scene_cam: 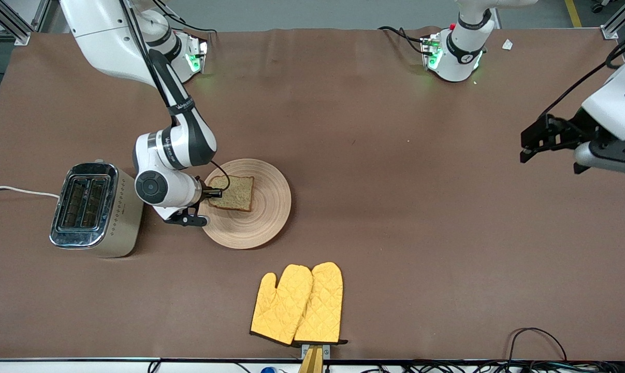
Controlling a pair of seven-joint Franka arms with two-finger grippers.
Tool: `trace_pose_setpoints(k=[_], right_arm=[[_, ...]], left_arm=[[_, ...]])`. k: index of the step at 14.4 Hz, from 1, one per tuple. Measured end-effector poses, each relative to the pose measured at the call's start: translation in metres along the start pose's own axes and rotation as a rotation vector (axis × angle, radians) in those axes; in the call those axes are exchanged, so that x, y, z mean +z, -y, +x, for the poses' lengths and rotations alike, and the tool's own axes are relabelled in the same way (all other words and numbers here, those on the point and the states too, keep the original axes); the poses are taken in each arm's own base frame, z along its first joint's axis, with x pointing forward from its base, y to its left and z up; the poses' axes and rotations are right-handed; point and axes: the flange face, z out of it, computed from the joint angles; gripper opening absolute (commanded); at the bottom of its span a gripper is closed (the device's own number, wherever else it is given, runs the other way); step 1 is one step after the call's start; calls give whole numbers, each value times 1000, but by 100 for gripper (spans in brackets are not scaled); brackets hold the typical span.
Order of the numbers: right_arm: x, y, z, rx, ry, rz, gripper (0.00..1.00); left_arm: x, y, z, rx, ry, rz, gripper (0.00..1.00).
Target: Move plate and put bread in toaster
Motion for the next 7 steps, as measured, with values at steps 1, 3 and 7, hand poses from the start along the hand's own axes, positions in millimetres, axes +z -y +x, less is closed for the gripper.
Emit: trace_pose_setpoints(k=[1,3,7], right_arm=[[0,1,0,-1,-3,0,43],[2,1,0,-1,-6,0,43],[6,0,1,0,-12,1,40]], left_arm=[[2,0,-4,-11,10,15,100],[10,-4,-11,-23,21,31,100],[23,-2,-39,-47,30,49,100]])
